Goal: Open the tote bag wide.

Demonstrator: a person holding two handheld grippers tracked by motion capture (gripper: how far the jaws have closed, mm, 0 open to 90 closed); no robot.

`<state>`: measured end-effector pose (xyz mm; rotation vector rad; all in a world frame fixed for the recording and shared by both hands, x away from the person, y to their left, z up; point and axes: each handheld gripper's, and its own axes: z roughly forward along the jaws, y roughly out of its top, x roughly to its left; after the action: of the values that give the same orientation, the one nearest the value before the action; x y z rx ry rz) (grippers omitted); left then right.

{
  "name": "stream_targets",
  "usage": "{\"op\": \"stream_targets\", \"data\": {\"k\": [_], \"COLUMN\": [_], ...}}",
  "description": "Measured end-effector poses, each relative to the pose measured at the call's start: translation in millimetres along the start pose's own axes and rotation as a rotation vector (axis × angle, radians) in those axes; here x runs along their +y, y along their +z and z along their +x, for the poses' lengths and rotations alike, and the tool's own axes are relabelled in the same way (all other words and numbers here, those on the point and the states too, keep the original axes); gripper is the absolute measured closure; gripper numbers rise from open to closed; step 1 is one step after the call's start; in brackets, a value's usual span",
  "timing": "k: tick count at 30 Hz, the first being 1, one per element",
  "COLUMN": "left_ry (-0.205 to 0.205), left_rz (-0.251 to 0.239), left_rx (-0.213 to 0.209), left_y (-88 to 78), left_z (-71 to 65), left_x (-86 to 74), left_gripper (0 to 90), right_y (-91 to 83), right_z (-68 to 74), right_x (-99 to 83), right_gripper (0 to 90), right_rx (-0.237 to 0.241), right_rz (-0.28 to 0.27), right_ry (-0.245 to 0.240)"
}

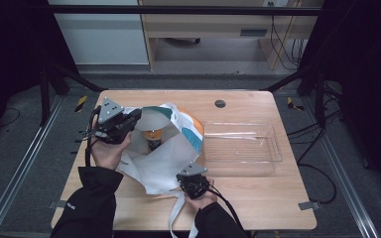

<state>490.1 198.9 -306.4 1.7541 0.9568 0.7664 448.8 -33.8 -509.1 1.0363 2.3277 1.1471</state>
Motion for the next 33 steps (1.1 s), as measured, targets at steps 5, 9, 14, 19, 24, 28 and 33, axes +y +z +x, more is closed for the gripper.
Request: {"op": "stream_targets", "data": {"k": [5,9,14,19,24,28,33], "left_ry": [0.000,-0.006,-0.014,-0.009,0.004,0.007,0.006], "left_rz": [-0.003,-0.005,-0.007,-0.002,0.005,0.005,0.004], "left_rx": [0.008,0.011,0.014,0.021,0.033,0.041,0.046], "left_y": [3.7,7.7,13.9,17.6,22.9,26.2,30.4], "left_z": [1.4,3.3,5.6,7.1,10.0,11.3,13.1], "left_x": [3.5,6.5,10.6,14.1,19.3,23.5,26.6], "left_gripper": [88.3,88.3,88.3,88.3,88.4,88.4,88.5], "right_y": [0.1,0.4,0.6,0.7,0.9,1.5,1.7], "right_z": [-0.2,-0.2,0.0,0.4,0.2,0.4,0.4], "right_x": [0.0,0.0,0.1,0.4,0.7,1.0,1.0], "right_gripper": [90.0,90.0,90.0,90.0,90.0,90.0,90.0], "right_rx": [0.000,0.001,-0.002,0.001,0.001,-0.001,-0.003], "right_rz": [0.001,0.000,0.000,-0.001,0.001,-0.002,-0.001], "right_ry": [0.000,-0.003,-0.007,-0.002,-0.003,-0.006,-0.008]}}
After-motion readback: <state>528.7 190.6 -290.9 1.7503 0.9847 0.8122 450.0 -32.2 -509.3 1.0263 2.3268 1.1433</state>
